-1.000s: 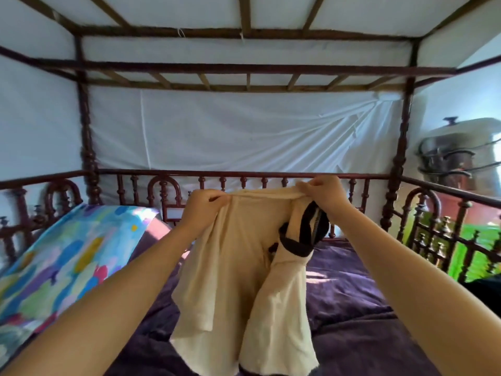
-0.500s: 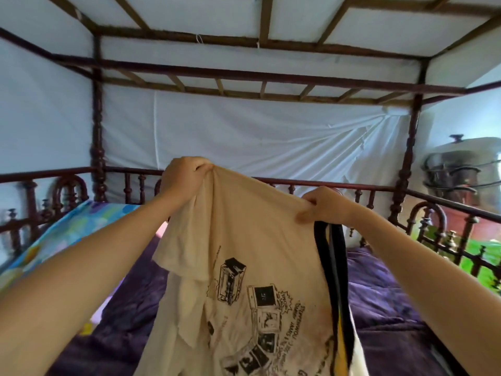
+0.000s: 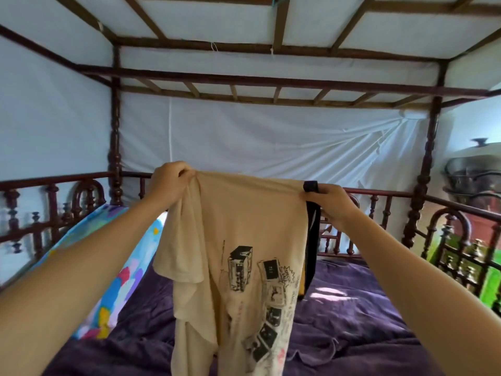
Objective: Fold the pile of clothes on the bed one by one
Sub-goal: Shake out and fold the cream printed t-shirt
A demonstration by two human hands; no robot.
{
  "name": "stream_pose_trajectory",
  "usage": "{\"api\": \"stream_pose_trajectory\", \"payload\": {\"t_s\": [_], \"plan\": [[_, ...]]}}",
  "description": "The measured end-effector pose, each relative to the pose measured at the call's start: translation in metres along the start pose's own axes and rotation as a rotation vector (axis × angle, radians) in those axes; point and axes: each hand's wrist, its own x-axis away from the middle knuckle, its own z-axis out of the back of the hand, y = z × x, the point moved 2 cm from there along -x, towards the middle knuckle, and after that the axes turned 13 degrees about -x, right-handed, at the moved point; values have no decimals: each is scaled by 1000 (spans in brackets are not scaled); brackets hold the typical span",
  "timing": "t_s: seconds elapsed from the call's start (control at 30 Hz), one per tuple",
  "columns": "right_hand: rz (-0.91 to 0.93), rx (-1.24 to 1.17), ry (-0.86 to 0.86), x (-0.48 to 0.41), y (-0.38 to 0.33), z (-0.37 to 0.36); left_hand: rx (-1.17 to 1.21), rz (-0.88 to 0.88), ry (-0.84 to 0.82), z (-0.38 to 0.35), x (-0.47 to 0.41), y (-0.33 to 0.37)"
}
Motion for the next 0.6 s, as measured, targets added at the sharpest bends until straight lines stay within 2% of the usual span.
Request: {"api": "stream_pose_trajectory", "payload": {"t_s": [0.07, 0.13, 0.23, 0.3, 0.33, 0.37, 0.47, 0.53, 0.6], "plan": [[60, 21, -23, 0, -10, -10, 10, 48, -64, -6, 2, -10], [117, 57, -74, -1, -20, -23, 150, 83, -172, -12, 7, -13], [151, 125, -192, 0, -28, -46, 572, 44, -562, -22, 27, -1], [140, 156, -274, 2, -27, -62, 623, -22, -812, -31, 46, 18], [135, 165, -307, 3, -24, -69, 583, -63, -840, -38, 55, 30], [132, 170, -332, 4, -20, -74, 553, -82, -795, -45, 61, 41], [101, 168, -302, 4, -2, -71, 609, 63, -537, -58, 68, 61], [13, 86, -266, 5, 16, -55, 665, 119, -511, -64, 67, 63], [-109, 22, -305, 15, 44, -33, 688, 133, -514, -65, 68, 67]]}}
